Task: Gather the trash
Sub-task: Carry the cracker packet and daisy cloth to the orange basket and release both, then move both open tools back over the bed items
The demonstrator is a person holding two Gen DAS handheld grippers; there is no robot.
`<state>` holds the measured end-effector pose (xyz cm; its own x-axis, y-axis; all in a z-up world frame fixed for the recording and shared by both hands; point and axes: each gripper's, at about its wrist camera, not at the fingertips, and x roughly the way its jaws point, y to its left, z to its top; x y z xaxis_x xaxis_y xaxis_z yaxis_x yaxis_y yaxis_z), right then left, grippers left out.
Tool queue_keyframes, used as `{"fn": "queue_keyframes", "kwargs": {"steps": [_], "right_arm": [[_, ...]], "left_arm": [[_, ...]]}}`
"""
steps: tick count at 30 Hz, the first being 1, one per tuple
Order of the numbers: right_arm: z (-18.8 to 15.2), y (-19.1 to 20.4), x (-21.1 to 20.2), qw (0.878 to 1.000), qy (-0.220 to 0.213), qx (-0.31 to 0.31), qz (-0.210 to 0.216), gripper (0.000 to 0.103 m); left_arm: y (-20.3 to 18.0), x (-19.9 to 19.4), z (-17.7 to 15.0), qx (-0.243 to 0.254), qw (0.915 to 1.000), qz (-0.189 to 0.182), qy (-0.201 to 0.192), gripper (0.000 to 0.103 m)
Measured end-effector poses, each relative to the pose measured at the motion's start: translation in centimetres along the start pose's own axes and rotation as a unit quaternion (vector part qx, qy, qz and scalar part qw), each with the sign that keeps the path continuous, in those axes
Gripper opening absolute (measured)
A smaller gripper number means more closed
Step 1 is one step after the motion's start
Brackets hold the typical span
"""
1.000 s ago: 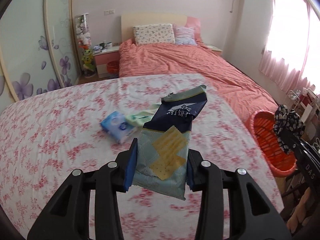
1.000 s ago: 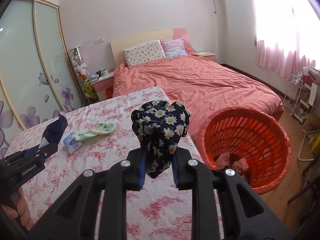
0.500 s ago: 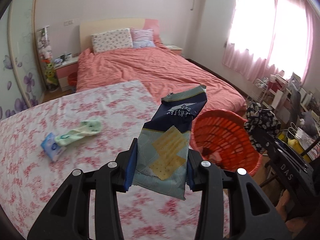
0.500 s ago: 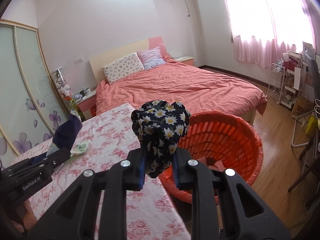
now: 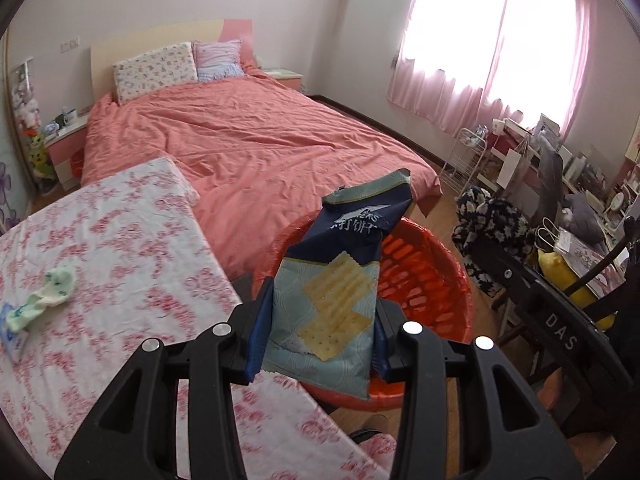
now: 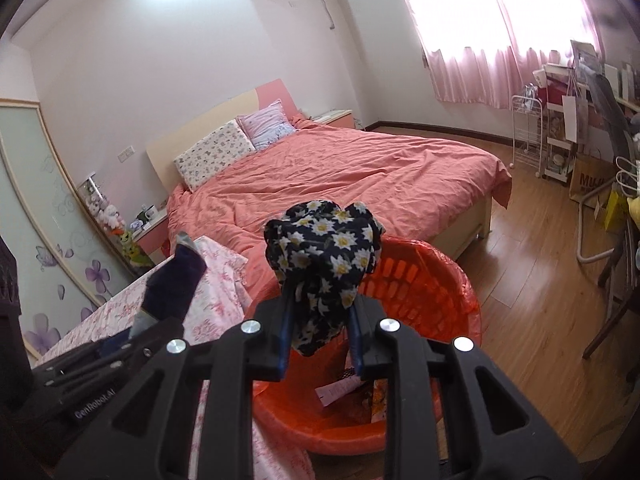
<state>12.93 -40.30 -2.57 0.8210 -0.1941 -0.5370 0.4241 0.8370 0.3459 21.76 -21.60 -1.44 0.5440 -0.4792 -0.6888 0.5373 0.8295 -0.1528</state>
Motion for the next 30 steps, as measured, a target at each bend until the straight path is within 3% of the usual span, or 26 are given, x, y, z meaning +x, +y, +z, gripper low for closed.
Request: {"fn": "queue_keyframes", "kwargs": {"steps": [4, 9, 12, 15, 21, 27, 30], "right_arm": [[0.0, -1.4, 2.1, 1.000, 0.014, 0.009, -0.003, 0.047], [-0.8, -1.6, 3.4, 1.000, 0.019, 0.006, -0.013, 0.064], [-1.6, -1.1, 3.7, 1.000, 0.020, -0.004, -0.023, 0.070], [-2.4, -0.1, 3.7, 0.999, 0.021, -0.019, -0.033, 0.073], [-3.5, 2.2, 3.6, 0.998, 0.030, -0.039, -0.034, 0.075], [-5.2, 5.7, 3.5, 0.997, 0.047, -0.066, -0.019, 0.076], [-6.3, 8.1, 3.6, 0.995, 0.056, -0.084, -0.004, 0.076]], "left_arm": [[0.1, 2.7, -0.4, -0.009, 0.9995, 0.001, 0.030, 0.061], [1.4, 3.3, -1.5, -0.017, 0.9988, 0.020, 0.043, 0.071], [2.3, 2.6, -2.2, -0.014, 0.9980, 0.047, 0.040, 0.071], [3.3, 1.6, -2.7, -0.009, 0.9964, 0.078, 0.030, 0.079], [7.8, -1.5, -4.5, -0.018, 0.9895, 0.143, 0.015, 0.079], [14.8, -5.1, -6.4, -0.069, 0.9710, 0.229, 0.003, 0.080], [18.9, -6.4, -7.4, -0.099, 0.9515, 0.291, 0.003, 0.083]]}}
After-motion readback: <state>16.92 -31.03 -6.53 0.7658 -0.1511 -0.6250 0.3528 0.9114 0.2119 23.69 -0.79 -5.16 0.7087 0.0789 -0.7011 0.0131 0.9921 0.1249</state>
